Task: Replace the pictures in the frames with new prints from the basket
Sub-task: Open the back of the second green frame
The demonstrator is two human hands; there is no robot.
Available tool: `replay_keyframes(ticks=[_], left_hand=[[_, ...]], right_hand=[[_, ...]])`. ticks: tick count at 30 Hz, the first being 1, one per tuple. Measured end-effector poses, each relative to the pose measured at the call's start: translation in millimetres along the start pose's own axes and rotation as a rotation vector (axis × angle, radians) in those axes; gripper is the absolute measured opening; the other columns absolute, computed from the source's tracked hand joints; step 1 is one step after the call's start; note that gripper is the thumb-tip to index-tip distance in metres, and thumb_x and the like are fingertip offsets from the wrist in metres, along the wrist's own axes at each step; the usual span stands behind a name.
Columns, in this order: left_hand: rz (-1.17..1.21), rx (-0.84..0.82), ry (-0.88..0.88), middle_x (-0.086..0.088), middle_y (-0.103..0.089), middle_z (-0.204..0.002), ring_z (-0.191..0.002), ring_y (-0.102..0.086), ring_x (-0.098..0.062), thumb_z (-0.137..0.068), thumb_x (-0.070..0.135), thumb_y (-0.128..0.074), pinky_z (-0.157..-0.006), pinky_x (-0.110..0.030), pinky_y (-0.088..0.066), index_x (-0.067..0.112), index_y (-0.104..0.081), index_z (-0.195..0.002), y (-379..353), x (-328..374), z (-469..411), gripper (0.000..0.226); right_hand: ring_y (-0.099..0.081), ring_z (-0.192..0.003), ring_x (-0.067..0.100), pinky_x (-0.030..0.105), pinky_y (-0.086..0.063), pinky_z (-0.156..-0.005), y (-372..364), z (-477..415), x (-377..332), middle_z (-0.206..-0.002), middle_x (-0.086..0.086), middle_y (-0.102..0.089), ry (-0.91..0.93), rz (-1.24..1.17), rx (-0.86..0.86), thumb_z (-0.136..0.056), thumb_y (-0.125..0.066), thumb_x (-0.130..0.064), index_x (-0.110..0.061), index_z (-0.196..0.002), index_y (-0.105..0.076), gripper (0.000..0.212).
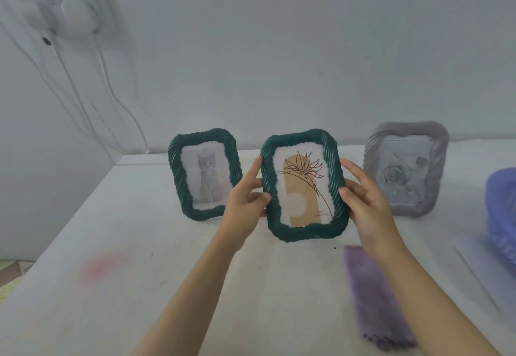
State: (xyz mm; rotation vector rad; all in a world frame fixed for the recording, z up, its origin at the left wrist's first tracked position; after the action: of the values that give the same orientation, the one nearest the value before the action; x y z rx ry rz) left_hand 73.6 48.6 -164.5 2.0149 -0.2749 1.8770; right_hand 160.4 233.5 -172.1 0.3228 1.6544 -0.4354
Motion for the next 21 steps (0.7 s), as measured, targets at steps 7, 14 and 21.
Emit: replay_keyframes(ticks=[7,14,21], left_hand=[[-0.143,-0.022,0.034,0.011,-0.056,-0.125,-0.101,-0.057,-0.009,-0.093,0.003,-0.046,-0.092,-0.031,-0.048,0.042,-0.034,-0.138,2.5,7.7,38.7,0.060],[-0.414,-0.073,-0.185,0.009,-0.059,-0.115,-0.095,-0.059,0.000,-0.097,0.029,-0.038,-0.076,-0.010,-0.045,0.063,-0.023,-0.127,-23.5,48.8,84.9,0.048],[-0.436,0.009,-0.172,0.007,-0.066,-0.082,-0.078,-0.063,-0.004,-0.094,0.026,-0.044,-0.071,-0.026,-0.053,0.046,-0.048,-0.115,-26.2,41.8,82.7,0.029]], right_hand=[[-0.067,-0.099,0.017,0.030,-0.055,-0.082,1.5,48.5,-25.9,-0.098,0.000,-0.073,0.052,-0.140,0.029,-0.086,-0.052,0.006,-0.033,-0.127,-0.049,0.058],[-0.068,-0.093,0.009,0.030,-0.053,-0.082,-25.0,84.6,-21.1,-0.095,-0.010,-0.073,0.213,0.182,0.095,-0.085,-0.061,-0.002,-0.048,-0.130,-0.037,0.068],[-0.062,-0.097,-0.008,0.010,-0.049,-0.078,-55.9,109.9,-15.2,-0.099,-0.040,-0.060,0.314,0.386,-0.042,-0.088,-0.058,-0.006,-0.045,-0.130,-0.032,0.063]])
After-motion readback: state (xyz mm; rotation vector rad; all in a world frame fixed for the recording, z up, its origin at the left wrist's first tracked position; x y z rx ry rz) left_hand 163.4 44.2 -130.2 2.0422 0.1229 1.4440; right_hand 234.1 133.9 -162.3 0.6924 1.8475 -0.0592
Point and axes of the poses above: each hand's wrist, its own z-axis away from the middle knuckle, its own y-axis out of the back of the hand, x = y × z, the point moved 1 cm from there along -z, towards the middle knuckle
